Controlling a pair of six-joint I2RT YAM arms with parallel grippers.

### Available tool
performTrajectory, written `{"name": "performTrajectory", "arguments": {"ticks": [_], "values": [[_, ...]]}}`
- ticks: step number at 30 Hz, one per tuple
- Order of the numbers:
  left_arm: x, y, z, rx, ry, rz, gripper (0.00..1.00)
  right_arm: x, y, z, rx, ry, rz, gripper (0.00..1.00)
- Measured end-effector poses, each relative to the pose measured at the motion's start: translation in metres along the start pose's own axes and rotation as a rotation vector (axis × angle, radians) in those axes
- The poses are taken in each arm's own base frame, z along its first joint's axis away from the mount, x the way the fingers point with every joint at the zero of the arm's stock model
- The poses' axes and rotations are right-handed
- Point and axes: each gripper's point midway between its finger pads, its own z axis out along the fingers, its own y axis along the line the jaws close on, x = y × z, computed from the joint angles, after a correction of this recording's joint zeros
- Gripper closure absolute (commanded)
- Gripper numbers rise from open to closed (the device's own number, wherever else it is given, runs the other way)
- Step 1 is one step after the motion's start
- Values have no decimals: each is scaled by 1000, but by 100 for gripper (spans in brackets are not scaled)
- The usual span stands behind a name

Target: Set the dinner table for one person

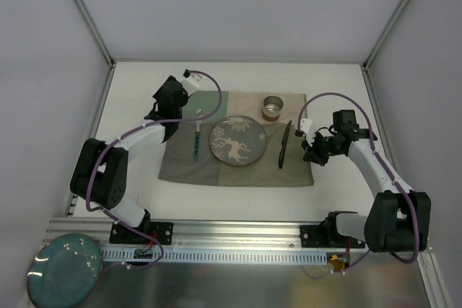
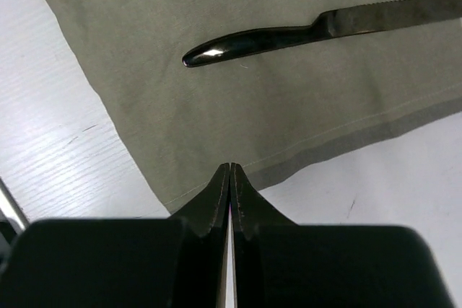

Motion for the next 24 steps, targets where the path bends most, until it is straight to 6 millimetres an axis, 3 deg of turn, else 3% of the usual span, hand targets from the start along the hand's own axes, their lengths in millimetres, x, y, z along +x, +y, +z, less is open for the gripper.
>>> {"name": "performTrajectory", "arguments": {"ticks": [11, 24], "values": [[-6, 9, 1, -41, -32, 35, 51, 4, 3, 46, -103, 90, -197, 100], [-9, 14, 2, -73, -46, 34, 51, 43, 6, 53, -173, 251, -276, 100]]}}
